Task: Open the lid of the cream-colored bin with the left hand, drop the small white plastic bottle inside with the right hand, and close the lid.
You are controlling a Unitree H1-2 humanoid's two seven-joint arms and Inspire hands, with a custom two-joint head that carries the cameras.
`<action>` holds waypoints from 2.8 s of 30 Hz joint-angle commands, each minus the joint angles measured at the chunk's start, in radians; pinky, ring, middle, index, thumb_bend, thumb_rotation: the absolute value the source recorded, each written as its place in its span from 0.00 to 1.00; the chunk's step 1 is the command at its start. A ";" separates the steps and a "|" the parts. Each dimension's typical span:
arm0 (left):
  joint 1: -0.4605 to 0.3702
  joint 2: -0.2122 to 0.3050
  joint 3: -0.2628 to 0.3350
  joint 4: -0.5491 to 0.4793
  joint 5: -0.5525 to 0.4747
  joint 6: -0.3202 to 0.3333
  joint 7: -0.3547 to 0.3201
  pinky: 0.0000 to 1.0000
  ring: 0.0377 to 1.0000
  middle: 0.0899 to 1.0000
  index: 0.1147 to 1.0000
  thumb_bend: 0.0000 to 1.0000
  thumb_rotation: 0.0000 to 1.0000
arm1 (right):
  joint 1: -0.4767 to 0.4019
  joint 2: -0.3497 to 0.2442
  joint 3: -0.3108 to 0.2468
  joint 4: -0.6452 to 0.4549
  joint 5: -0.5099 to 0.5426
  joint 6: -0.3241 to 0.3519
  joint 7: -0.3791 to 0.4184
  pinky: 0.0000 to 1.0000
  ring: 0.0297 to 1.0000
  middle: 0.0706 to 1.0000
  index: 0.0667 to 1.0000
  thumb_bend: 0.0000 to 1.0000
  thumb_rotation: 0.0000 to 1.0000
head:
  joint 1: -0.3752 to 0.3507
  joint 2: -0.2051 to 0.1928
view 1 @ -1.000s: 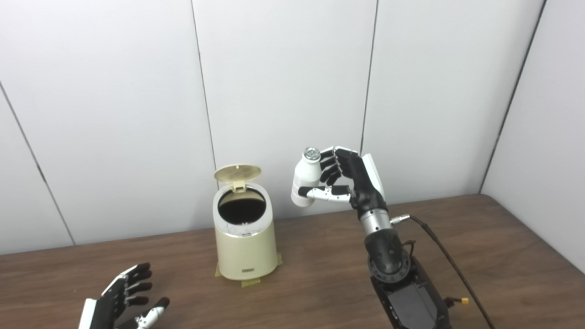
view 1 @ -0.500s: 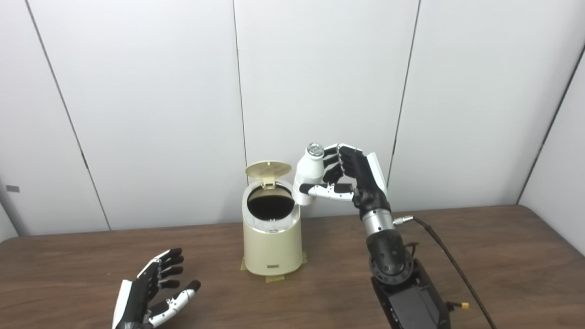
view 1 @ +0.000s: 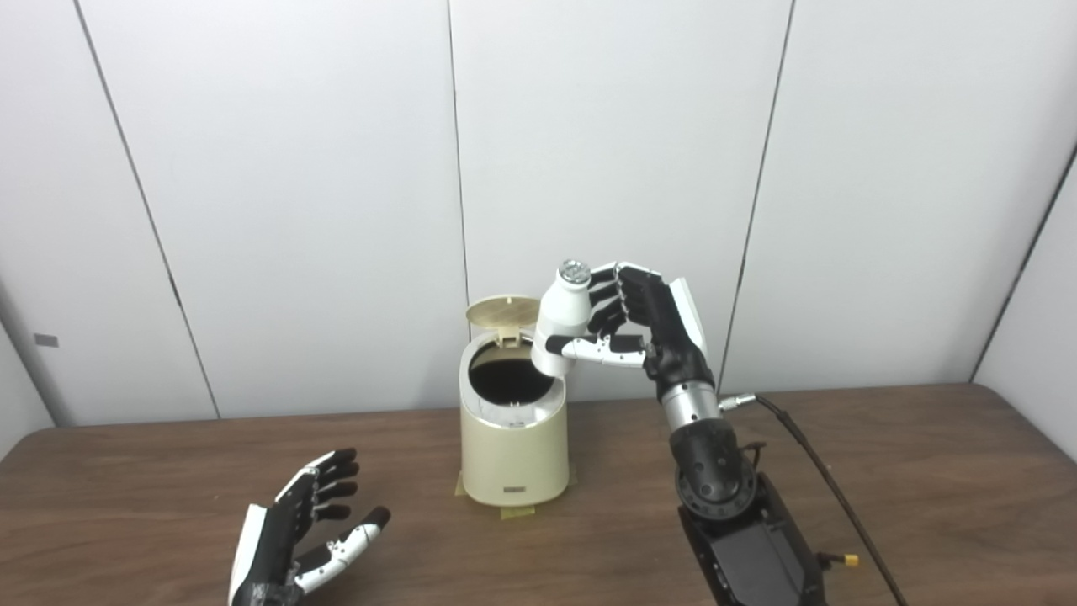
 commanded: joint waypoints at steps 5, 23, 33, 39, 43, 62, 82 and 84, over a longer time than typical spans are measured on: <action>0.008 -0.031 -0.012 0.010 0.015 -0.021 0.021 0.67 0.74 0.76 0.80 0.65 0.19 | -0.071 0.013 0.016 0.015 -0.017 -0.039 -0.011 0.30 0.37 0.44 0.49 0.52 0.00 | 0.007 0.005; 0.015 -0.045 -0.016 -0.022 0.027 0.007 0.025 0.66 0.74 0.76 0.80 0.66 0.22 | -0.086 0.051 0.046 0.097 -0.014 -0.036 -0.016 0.32 0.39 0.43 0.50 0.52 0.00 | 0.032 0.018; 0.022 -0.046 -0.020 -0.036 0.027 0.007 0.022 0.67 0.74 0.77 0.80 0.64 0.20 | -0.085 0.048 0.068 0.139 -0.045 -0.060 -0.032 0.32 0.39 0.43 0.49 0.52 0.00 | 0.039 0.025; 0.027 -0.046 -0.023 -0.049 0.029 0.019 0.021 0.67 0.73 0.77 0.81 0.64 0.20 | -0.074 0.034 0.084 0.148 -0.063 -0.085 -0.028 0.31 0.39 0.42 0.49 0.52 0.00 | 0.039 0.031; 0.028 -0.042 -0.024 -0.046 0.030 0.018 0.021 0.67 0.73 0.77 0.80 0.64 0.19 | -0.067 0.024 0.097 0.146 -0.073 -0.088 -0.022 0.31 0.39 0.42 0.48 0.52 0.00 | 0.038 0.034; 0.032 -0.037 -0.024 -0.050 0.019 0.025 0.009 0.65 0.73 0.77 0.80 0.64 0.19 | -0.053 -0.021 0.169 0.128 -0.150 -0.078 0.029 0.41 0.50 0.69 0.75 0.93 0.13 | 0.032 0.043; 0.036 -0.042 -0.024 -0.068 0.025 0.051 -0.001 0.66 0.74 0.78 0.80 0.63 0.17 | 0.028 -0.010 0.106 -0.028 -0.069 -0.149 0.040 0.28 0.38 0.52 0.61 0.71 0.11 | 0.033 0.046; 0.036 -0.043 -0.025 -0.069 0.026 0.051 -0.001 0.66 0.74 0.78 0.79 0.64 0.18 | 0.049 -0.005 0.085 -0.061 -0.067 -0.161 0.020 0.25 0.34 0.44 0.54 0.57 0.03 | 0.035 0.046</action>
